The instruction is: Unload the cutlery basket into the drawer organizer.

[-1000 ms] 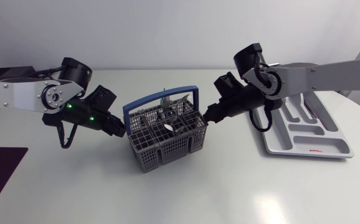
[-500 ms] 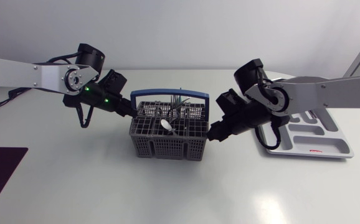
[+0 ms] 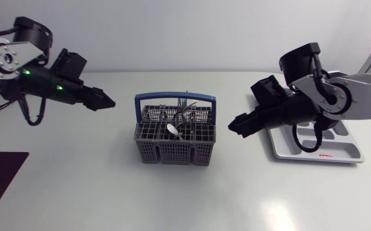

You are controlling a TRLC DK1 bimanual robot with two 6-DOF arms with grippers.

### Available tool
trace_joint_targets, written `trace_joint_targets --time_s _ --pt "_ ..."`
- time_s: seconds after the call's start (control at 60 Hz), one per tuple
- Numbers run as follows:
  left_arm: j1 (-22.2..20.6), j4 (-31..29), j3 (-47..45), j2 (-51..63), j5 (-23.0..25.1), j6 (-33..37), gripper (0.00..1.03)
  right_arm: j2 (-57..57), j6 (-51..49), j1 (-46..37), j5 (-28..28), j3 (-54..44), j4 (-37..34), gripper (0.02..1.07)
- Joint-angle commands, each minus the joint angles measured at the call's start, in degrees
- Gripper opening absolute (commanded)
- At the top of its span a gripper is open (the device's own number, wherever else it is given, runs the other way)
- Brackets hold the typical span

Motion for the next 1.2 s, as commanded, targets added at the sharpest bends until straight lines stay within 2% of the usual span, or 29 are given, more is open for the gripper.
trace_joint_targets --time_s 0.0,0.117,0.333,0.45,0.533,0.6,0.717,0.783,0.833,0.9,1.017,1.083,1.1,1.183 --pt "-0.84 -3.84 -1.13 -4.36 1.74 0.55 0.78 -2.60 -0.78 -0.01 -0.05 -1.78 -1.61 0.88" --pt "-4.44 -7.79 -0.87 -8.67 2.18 -2.61 0.81 -4.80 -0.17 0.34 -0.14 -1.86 -3.28 0.88" --pt "-10.50 -9.64 1.33 -8.05 2.18 -12.72 0.81 -6.99 2.73 0.87 0.12 -1.60 -4.78 0.90" --pt "-14.11 -11.13 3.35 -4.36 2.18 -13.95 0.88 -7.96 3.26 2.27 4.69 -1.60 -4.78 0.90" --pt "-16.66 -13.51 4.58 -2.86 4.12 -13.69 0.97 -8.84 3.26 3.68 5.04 -1.86 -4.95 0.91" --pt "-18.06 -13.86 4.85 -2.78 7.28 -13.60 0.97 -9.10 3.26 5.08 5.66 -2.22 -5.39 0.91" --pt "-21.23 -13.86 5.81 -1.46 7.28 -18.96 0.98 -9.10 3.70 7.98 9.26 -2.92 -5.22 0.95" --pt "-22.55 -13.95 6.87 1.27 5.88 -25.29 0.98 -8.84 4.58 8.60 9.97 -3.09 -5.22 0.96" --pt "-23.78 -14.03 8.01 3.38 1.13 -29.51 0.98 -8.84 4.58 8.78 9.88 -3.09 -5.22 0.96" --pt "-24.39 -15.53 9.33 5.84 -1.68 -30.74 0.97 -8.93 4.75 8.95 9.79 -3.09 -5.22 0.96" --pt "-23.25 -15.18 10.47 9.18 -1.77 -33.99 0.95 -8.40 5.02 9.04 9.79 -3.18 -5.13 0.96" --pt "-22.37 -14.74 11.00 10.41 -1.68 -35.66 0.90 -8.31 5.02 8.95 9.79 -3.36 -4.95 0.96" --pt "-22.19 -13.95 11.18 11.29 -1.07 -37.15 0.86 -8.31 4.93 8.95 9.70 -3.62 -4.87 0.96" --pt "-21.93 -10.69 10.38 11.73 0.34 -39.17 0.78 -8.14 4.93 8.95 9.61 -4.15 -4.60 0.96"
